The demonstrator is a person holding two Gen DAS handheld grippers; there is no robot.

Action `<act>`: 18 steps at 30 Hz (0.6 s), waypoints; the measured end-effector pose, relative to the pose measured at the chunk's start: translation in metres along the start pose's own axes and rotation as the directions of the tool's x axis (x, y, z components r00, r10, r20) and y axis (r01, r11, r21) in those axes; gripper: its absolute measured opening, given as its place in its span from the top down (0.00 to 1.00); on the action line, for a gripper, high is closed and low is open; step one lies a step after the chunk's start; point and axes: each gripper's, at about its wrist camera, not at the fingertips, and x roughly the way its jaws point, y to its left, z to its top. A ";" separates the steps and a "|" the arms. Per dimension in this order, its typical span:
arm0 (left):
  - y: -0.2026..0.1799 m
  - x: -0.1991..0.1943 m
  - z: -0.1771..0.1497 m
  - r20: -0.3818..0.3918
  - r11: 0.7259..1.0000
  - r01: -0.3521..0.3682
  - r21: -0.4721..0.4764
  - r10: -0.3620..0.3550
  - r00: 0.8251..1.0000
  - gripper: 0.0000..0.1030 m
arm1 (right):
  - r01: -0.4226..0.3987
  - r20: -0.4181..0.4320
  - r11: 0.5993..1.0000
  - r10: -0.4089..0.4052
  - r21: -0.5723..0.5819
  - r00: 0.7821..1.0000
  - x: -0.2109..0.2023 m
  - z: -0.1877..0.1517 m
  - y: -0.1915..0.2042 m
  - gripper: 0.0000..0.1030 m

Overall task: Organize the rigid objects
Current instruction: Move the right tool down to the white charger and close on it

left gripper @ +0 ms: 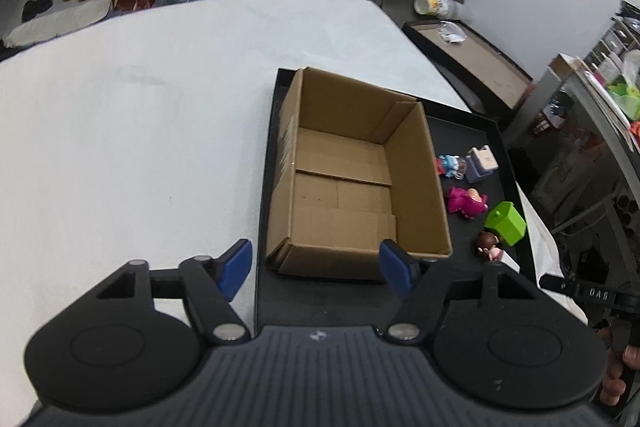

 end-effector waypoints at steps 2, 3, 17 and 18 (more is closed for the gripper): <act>0.003 0.007 0.003 -0.017 1.000 -0.003 -0.019 0.002 1.000 0.40 | 0.006 -0.028 1.000 -0.006 -0.021 1.000 0.008 0.004 0.002 0.34; 0.004 0.010 0.003 -0.026 1.000 -0.003 -0.023 0.002 1.000 0.41 | 0.012 -0.037 0.999 -0.013 -0.030 0.999 0.011 0.006 0.002 0.34; 0.011 0.050 0.016 -0.100 0.998 -0.011 -0.068 0.004 0.995 0.55 | 0.063 -0.146 0.989 -0.082 -0.131 0.986 0.055 0.028 -0.002 0.35; 0.011 0.052 0.016 -0.104 0.997 -0.016 -0.069 0.008 0.995 0.56 | 0.064 -0.152 0.988 -0.085 -0.138 0.985 0.058 0.029 -0.002 0.35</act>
